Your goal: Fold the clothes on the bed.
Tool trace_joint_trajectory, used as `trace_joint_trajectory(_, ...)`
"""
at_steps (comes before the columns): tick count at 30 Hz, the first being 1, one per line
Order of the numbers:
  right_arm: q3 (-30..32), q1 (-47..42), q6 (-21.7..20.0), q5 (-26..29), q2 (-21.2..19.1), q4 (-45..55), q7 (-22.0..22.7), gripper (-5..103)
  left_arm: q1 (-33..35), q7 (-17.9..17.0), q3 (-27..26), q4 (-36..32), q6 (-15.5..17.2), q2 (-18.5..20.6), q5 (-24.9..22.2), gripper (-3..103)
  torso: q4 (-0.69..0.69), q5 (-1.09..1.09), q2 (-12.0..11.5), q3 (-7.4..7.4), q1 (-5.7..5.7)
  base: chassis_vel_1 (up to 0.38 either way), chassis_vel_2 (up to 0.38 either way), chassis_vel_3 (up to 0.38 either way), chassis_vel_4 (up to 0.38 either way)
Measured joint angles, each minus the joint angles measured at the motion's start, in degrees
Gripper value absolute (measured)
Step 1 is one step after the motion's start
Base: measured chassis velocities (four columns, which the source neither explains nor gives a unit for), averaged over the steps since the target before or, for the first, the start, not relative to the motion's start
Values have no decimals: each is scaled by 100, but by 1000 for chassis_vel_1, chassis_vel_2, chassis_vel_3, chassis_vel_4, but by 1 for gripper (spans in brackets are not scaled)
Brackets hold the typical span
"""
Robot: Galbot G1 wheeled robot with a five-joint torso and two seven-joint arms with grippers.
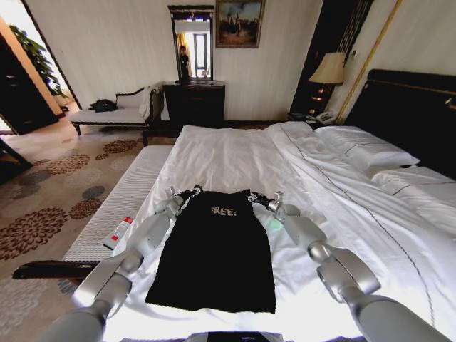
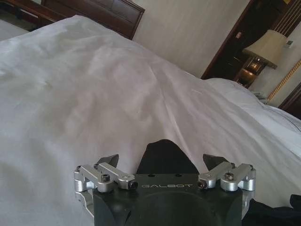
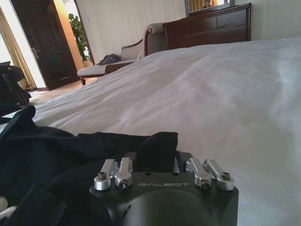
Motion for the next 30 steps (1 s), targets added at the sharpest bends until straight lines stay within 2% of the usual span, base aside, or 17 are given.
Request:
trace_joint_trajectory(2, -6, -5, -6, 0, 2, 0, -1, 44, -8, 5, -1, 19, 0, -8, 0, 100, 0, 0, 0, 0, 0, 0, 0, 0, 0)
trace_joint_trajectory(4, -41, -17, -11, 0, 4, 6, -15, 33, -26, 17, -4, 51, 0, -32, 0, 100, -1, 0, 0, 0, 0, 0, 0, 0, 0)
trace_joint_trajectory(5, -41, -17, -11, 0, 4, 6, -15, 33, -26, 17, -4, 51, 0, -32, 0, 100, -1, 0, 0, 0, 0, 0, 0, 0, 0)
trace_joint_trajectory(9, -83, -36, -10, 22, 17, 46, -30, 12, -44, 23, -7, 86, 1, -75, 9, 100, 0, 0, 0, 0, 0, 0, 0, 0, 0)
trace_joint_trajectory(11, -89, -42, -10, 30, 17, 58, -30, 12, -49, 24, -7, 94, 1, -83, 13, 100, 0, 0, 0, 0, 0, 0, 0, 0, 0)
trace_joint_trajectory(13, -103, -64, -10, 55, 9, 95, -30, 2, -66, 37, -7, 129, 1, -115, 36, 100, 0, 0, 0, 0, 0, 0, 0, 0, 0)
trace_joint_trajectory(19, -141, -158, -15, 127, -57, 212, 1, 0, -135, 108, -3, 303, -6, -245, 166, 100, 0, 0, 0, 0, 0, 0, 0, 0, 0)
trace_joint_trajectory(20, -146, -172, -18, 138, -70, 231, 10, 0, -152, 117, -5, 349, -10, -283, 190, 102, 0, 1, 0, 0, 0, 0, 0, 0, 0)
trace_joint_trajectory(22, -155, -204, -28, 154, -105, 276, 45, 0, -198, 122, -37, 489, -32, -404, 254, 97, -1, 0, 0, 0, 0, 0, 0, 0, 0)
trace_joint_trajectory(24, -159, -213, -32, 159, -116, 290, 59, 0, -213, 119, -56, 537, -40, -447, 269, 97, -1, 0, 0, 0, 0, 0, 0, 0, 0)
trace_joint_trajectory(27, -174, -236, -37, 175, -143, 342, 112, 0, -246, 90, -113, 668, -54, -529, 303, 82, -1, 1, -1, 0, 1, 0, 0, 0, 0)
trace_joint_trajectory(28, -174, -236, -37, 175, -143, 342, 112, 0, -246, 90, -113, 668, -54, -529, 303, 82, -1, 1, -1, 0, 1, 0, 0, 0, 0)
trace_joint_trajectory(30, -183, -249, -41, 199, -154, 368, 149, 0, -271, 87, -126, 775, -73, -543, 374, 71, 0, 0, 0, 0, 0, 0, 0, 0, 0)
